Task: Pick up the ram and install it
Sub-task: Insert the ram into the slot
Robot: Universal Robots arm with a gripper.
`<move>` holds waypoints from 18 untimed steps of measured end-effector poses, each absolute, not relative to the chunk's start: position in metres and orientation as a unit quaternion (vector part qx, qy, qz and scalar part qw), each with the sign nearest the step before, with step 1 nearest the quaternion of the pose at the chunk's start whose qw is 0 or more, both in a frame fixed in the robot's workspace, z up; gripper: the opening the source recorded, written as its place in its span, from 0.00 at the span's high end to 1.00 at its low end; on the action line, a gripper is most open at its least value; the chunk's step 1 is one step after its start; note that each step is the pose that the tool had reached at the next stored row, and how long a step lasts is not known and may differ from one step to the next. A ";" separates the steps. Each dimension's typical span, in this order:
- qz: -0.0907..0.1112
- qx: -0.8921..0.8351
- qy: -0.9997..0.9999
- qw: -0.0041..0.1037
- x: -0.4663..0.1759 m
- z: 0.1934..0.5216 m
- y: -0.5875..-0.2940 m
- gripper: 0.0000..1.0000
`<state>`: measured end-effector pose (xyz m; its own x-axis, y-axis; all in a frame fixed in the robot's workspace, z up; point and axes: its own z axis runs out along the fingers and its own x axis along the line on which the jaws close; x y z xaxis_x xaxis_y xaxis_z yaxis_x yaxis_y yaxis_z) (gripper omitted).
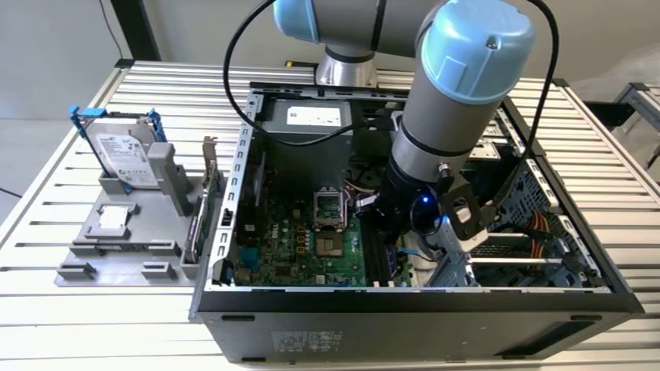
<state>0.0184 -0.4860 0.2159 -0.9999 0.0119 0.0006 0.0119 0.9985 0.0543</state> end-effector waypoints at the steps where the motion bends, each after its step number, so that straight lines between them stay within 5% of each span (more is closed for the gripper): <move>1: -0.027 -0.006 -1.000 0.000 0.018 0.216 -0.486 1.00; 18: -0.026 -0.006 -1.000 0.000 0.017 0.215 -0.487 1.00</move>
